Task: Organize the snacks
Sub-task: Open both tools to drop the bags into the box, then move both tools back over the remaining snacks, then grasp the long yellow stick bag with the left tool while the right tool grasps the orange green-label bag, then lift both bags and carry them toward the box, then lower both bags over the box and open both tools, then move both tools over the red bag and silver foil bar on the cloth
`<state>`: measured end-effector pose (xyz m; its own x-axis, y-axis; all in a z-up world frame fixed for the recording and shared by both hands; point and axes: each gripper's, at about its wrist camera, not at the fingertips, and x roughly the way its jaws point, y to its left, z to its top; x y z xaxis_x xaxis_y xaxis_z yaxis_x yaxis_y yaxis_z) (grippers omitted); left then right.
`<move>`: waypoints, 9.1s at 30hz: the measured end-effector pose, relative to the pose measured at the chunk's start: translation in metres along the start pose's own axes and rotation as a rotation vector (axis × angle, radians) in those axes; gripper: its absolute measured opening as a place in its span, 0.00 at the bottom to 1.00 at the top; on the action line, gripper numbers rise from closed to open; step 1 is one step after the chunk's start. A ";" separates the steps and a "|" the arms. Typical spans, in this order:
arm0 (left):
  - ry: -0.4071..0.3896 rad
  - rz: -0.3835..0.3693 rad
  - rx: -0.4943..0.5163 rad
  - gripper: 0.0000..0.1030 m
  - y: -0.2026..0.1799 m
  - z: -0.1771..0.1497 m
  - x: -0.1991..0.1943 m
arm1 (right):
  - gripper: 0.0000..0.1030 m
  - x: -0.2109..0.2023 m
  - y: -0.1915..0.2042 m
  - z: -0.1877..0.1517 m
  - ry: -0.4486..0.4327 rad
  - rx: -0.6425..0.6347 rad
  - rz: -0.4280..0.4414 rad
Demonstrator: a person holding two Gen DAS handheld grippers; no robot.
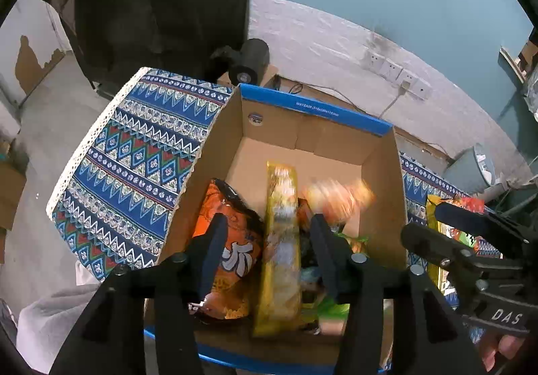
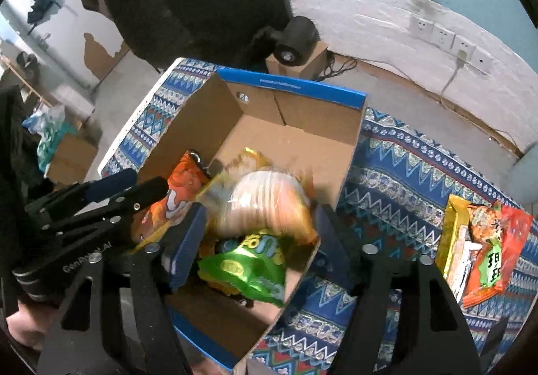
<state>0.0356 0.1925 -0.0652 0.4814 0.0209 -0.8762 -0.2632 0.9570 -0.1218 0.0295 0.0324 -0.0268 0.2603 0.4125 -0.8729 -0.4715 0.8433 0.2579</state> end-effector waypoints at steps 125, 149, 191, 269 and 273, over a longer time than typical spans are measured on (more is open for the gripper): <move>0.309 -0.083 0.445 0.43 -0.295 -0.091 0.162 | 0.49 0.011 -0.290 -0.167 0.187 0.435 -0.213; 0.181 -0.113 0.458 0.28 -0.266 -0.077 0.086 | 0.33 -0.052 -0.244 -0.146 0.049 0.345 -0.228; -0.047 -0.132 0.337 0.28 -0.146 -0.039 -0.048 | 0.33 -0.087 -0.094 -0.058 -0.093 0.119 -0.134; 0.035 -0.058 0.349 0.66 -0.183 -0.045 -0.005 | 0.73 -0.115 -0.178 -0.089 -0.106 0.240 -0.234; 0.049 -0.056 0.382 0.66 -0.202 -0.049 0.001 | 0.78 -0.123 -0.198 -0.100 -0.109 0.271 -0.257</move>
<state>0.0488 -0.0146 -0.0643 0.4437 -0.0395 -0.8953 0.0969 0.9953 0.0041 0.0062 -0.2196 -0.0124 0.4360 0.1974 -0.8780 -0.1427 0.9785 0.1491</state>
